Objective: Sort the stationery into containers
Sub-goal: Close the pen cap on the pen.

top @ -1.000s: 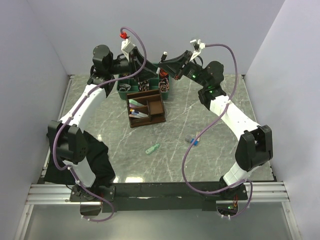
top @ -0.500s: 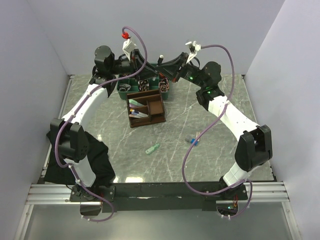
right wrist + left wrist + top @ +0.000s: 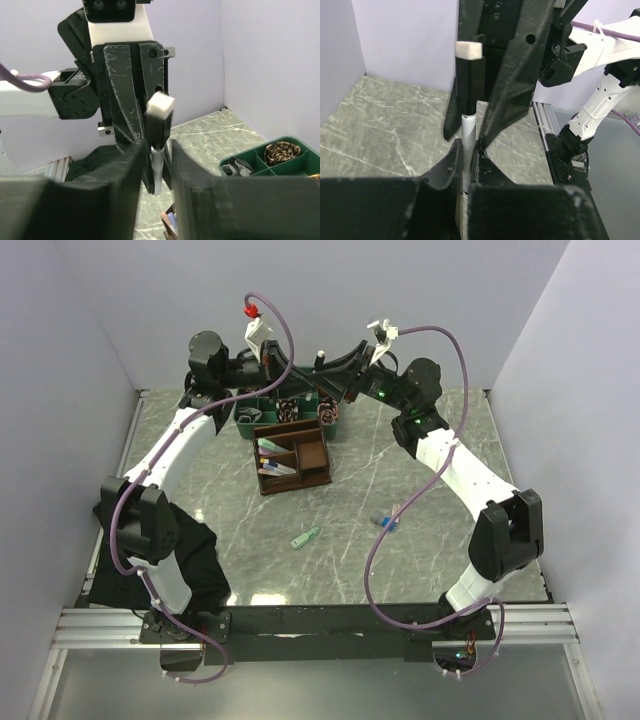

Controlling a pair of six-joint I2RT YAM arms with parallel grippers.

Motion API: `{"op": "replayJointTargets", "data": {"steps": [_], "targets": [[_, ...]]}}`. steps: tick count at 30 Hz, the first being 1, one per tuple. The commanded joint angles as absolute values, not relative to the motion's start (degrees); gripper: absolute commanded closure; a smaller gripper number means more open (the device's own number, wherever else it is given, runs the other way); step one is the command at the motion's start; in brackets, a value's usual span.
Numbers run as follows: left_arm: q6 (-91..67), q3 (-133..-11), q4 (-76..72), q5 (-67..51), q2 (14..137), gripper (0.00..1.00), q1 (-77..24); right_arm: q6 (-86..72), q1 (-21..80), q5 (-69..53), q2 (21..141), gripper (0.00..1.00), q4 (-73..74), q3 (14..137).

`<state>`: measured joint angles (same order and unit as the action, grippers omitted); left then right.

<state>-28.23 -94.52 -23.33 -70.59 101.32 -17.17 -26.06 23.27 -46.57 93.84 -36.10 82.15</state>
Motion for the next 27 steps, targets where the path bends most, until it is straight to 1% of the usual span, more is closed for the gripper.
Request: {"op": "replayJointTargets", "data": {"steps": [1, 4, 7, 12, 15, 23, 24, 27], "targets": [[-29.6, -97.1, -26.4, -70.7, 101.2, 0.99, -17.6, -24.5, 24.2, -48.7, 93.6, 0.56, -35.3, 84.6], [-31.3, -97.3, -28.3, -70.5, 101.2, 0.99, -17.5, -23.3, 24.4, -49.0, 93.1, 0.48, -33.1, 84.2], [-32.0, -97.5, -29.0, -70.1, 101.2, 0.99, -17.5, -23.0, 24.5, -49.6, 92.6, 0.45, -31.6, 83.8], [-32.5, -97.6, -28.9, -69.4, 100.9, 0.99, -16.7, -22.1, 24.1, -53.3, 91.2, 0.43, -28.1, 84.0], [-33.0, -97.3, -28.4, -69.3, 100.6, 0.99, -16.0, -22.8, 22.7, -54.0, 89.5, 0.43, -28.9, 83.8], [-32.2, -96.0, -26.3, -69.6, 99.4, 0.99, -15.8, -28.3, 21.2, -52.0, 90.4, 0.37, -31.5, 88.5], [-32.1, -95.8, -26.1, -69.6, 99.2, 0.99, -15.8, -28.6, 21.3, -51.8, 90.6, 0.34, -31.5, 88.9], [-31.8, -95.8, -25.9, -69.9, 99.0, 0.99, -15.9, -29.1, 21.2, -49.4, 91.4, 0.33, -30.9, 90.3]]}}
